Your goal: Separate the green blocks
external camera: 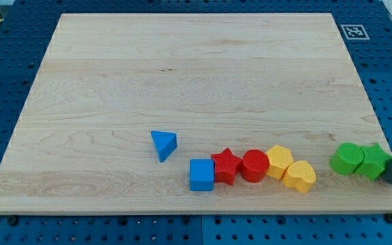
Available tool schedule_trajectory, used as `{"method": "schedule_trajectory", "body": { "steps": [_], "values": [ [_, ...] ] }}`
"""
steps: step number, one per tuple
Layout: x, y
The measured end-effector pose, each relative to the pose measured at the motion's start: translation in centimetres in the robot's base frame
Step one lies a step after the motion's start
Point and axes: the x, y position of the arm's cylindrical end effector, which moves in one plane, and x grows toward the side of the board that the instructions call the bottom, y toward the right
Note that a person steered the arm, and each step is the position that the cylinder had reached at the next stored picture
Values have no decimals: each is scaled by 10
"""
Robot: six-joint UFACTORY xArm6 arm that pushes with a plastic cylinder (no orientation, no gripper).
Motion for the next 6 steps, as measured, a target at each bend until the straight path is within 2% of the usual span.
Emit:
{"method": "schedule_trajectory", "body": {
  "steps": [1, 2, 4, 5, 6],
  "values": [
    [-41, -10],
    [-41, -2],
    [-2, -10],
    [-15, -35],
    [-57, -55]
  ]
}}
